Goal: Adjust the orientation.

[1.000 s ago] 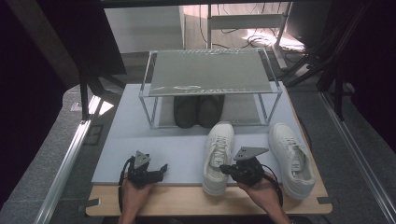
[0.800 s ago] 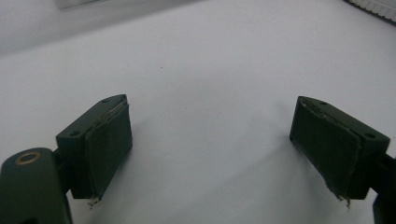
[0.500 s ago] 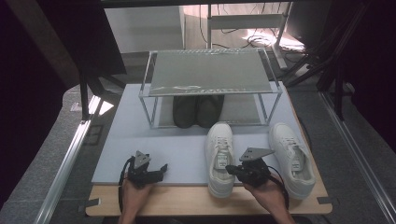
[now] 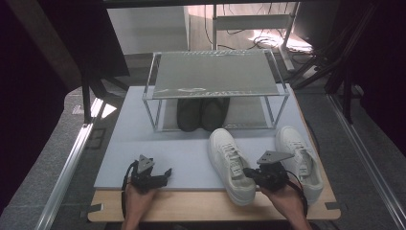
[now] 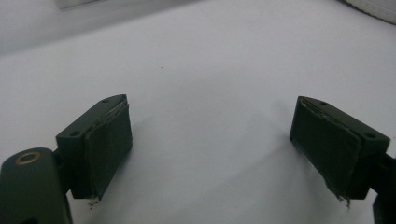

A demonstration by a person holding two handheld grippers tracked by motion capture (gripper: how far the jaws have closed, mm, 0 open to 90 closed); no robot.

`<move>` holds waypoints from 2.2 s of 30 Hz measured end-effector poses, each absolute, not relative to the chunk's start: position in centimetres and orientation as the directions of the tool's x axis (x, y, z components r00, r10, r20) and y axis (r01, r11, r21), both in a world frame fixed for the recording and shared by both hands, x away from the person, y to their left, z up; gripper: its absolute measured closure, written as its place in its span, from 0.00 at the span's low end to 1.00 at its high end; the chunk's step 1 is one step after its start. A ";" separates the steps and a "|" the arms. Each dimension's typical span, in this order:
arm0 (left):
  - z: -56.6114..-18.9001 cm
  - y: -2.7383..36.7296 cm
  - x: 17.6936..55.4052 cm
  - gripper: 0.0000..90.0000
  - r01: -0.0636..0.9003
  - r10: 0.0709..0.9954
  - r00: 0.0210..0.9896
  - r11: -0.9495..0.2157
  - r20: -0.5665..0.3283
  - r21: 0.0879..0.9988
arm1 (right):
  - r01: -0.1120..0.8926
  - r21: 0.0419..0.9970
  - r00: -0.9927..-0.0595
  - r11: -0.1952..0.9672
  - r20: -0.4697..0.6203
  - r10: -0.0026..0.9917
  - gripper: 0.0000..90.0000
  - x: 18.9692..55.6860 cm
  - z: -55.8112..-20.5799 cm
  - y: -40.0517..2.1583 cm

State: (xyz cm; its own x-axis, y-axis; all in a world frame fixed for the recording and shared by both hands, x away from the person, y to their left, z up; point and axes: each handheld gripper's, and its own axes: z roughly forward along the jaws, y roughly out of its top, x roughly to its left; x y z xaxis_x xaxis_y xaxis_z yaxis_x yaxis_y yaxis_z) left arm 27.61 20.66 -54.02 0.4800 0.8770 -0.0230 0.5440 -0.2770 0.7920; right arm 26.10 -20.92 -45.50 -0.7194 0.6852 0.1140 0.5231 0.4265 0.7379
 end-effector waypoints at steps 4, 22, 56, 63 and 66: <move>-54.0 20.7 27.6 0.14 0.544 0.877 0.480 -0.277 -0.023 0.792 | 0.538 0.733 -0.705 0.415 0.121 0.699 1.00 26.2 -45.5 -21.4; -54.0 20.7 27.6 0.14 0.545 0.877 0.480 -0.277 -0.023 0.792 | 0.563 0.737 -0.669 0.373 0.141 0.730 0.76 26.2 -43.6 -22.6; -54.0 20.7 27.6 0.14 0.544 0.877 0.480 -0.277 -0.024 0.792 | 0.710 0.627 -0.611 0.322 0.320 0.724 0.92 29.4 -44.7 -22.0; -54.0 20.7 27.6 0.14 0.545 0.877 0.480 -0.277 -0.024 0.792 | 0.753 0.605 -0.579 0.258 0.425 0.696 0.93 29.6 -44.3 -22.5; -54.0 20.7 27.6 0.14 0.545 0.877 0.480 -0.276 -0.024 0.792 | 0.762 0.602 -0.572 0.237 0.456 0.682 0.93 29.8 -44.1 -22.7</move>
State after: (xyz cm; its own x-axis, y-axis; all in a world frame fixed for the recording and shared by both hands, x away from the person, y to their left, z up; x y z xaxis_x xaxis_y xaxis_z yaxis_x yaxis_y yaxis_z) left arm 27.62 20.68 -54.02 0.4802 0.8768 -0.0242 0.5445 -0.2764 0.7919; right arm 29.77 -22.66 -44.12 -0.5720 0.6817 0.4561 0.7624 0.2368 0.6022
